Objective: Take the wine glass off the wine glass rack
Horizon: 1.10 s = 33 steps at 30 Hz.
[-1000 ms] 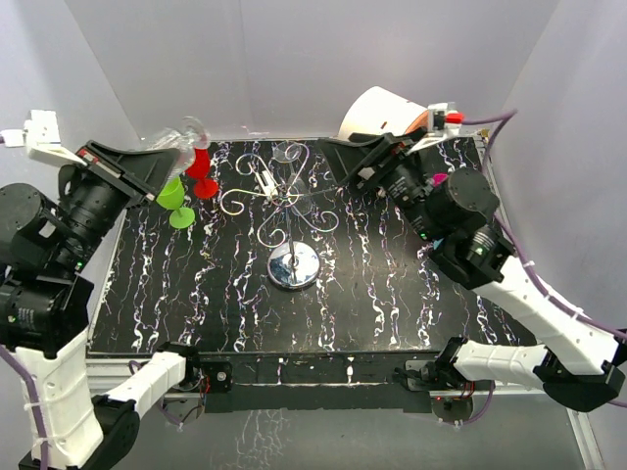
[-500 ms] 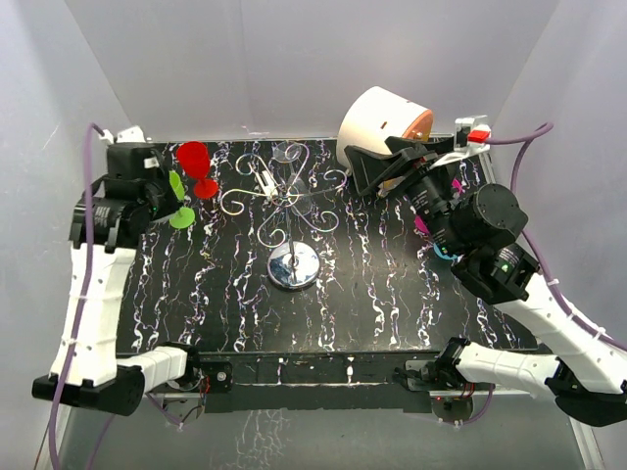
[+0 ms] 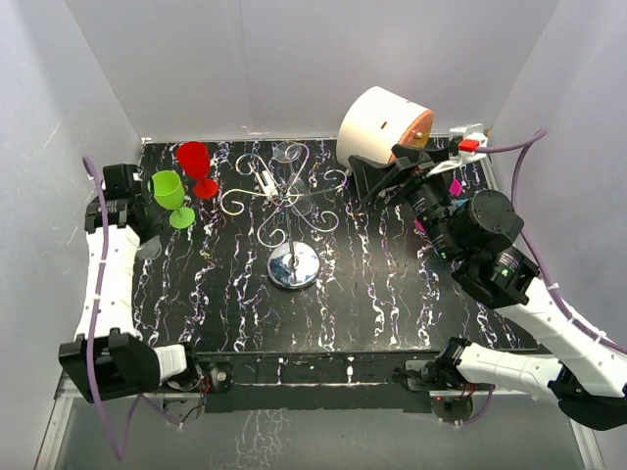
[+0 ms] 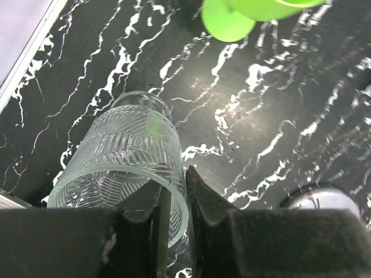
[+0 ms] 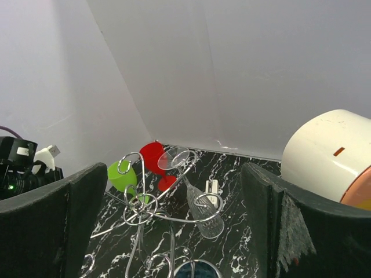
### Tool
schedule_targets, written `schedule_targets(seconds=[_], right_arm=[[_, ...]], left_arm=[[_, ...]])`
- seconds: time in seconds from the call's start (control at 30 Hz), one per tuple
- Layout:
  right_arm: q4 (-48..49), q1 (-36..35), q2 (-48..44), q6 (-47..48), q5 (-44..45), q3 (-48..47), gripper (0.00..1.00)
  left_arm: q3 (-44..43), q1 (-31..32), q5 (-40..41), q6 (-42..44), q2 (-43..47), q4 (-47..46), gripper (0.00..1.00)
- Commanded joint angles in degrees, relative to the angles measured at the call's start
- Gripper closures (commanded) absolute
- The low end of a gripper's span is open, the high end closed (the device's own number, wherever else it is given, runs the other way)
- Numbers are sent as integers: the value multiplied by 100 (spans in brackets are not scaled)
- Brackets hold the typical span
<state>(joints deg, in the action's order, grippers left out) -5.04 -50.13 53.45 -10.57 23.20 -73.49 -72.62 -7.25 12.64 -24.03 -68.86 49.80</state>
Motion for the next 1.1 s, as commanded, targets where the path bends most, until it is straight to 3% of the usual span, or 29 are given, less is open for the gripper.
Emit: schedule_targets(seconds=[0.0,0.5,1.07], right_arm=[[152,21,-90,190,115,74,2],[203,21,-143,434,194,216,2],[423,21,-214,654,297,391,2]], left_arm=[[244,-455,-410,-35,-219,-752,100],[-130,-942,-296,-102,-1983,-1384,100],[-607,-963,-123,9,-2907,-1334,99]])
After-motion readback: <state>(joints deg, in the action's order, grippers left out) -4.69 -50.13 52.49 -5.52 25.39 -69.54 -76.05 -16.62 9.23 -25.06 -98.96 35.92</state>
